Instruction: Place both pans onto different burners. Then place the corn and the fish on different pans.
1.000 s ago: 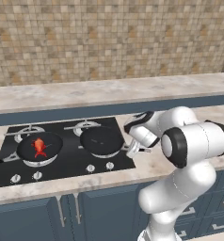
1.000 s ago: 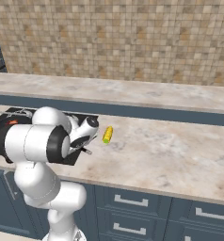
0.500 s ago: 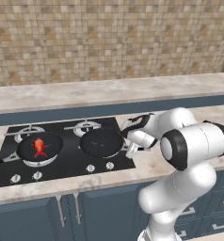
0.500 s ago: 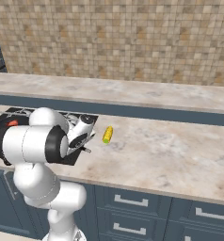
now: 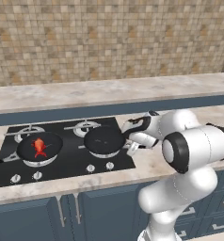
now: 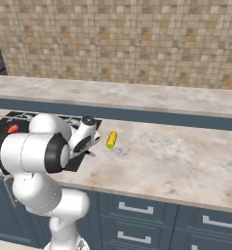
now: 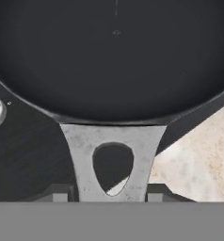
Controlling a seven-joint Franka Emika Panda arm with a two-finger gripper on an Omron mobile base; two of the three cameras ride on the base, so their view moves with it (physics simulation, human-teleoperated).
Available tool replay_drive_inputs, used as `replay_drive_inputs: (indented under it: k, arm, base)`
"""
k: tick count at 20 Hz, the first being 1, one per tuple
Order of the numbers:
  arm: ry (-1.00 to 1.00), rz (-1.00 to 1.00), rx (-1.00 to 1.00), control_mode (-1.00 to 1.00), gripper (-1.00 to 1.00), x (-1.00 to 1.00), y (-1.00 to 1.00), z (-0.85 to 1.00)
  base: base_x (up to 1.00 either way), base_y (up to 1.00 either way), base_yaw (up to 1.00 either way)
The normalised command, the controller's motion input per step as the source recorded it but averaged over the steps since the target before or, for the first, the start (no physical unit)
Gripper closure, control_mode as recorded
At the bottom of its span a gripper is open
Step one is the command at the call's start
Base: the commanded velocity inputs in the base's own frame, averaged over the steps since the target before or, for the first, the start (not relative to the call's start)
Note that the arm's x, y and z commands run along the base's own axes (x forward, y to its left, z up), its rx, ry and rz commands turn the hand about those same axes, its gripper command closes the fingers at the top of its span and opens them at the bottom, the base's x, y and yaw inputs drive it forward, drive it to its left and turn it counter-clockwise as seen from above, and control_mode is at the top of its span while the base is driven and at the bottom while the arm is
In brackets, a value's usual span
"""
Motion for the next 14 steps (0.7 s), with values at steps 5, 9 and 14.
replay_drive_inputs:
  k: [5, 9, 14]
  arm:
    - [0.0, -0.02, -0.04, -1.0, -1.0, 0.14, -0.1, 0.0]
    - [0.0, 0.0, -0.01, -1.0, -1.0, 0.04, -0.02, 0.01]
    - [-0.01, 0.0, 0.0, -1.0, -1.0, -0.01, 0.0, 0.37]
  base:
    - [0.0, 0.0, 0.0]
    - [0.0, 0.0, 0.0]
    - [0.0, 0.0, 0.0]
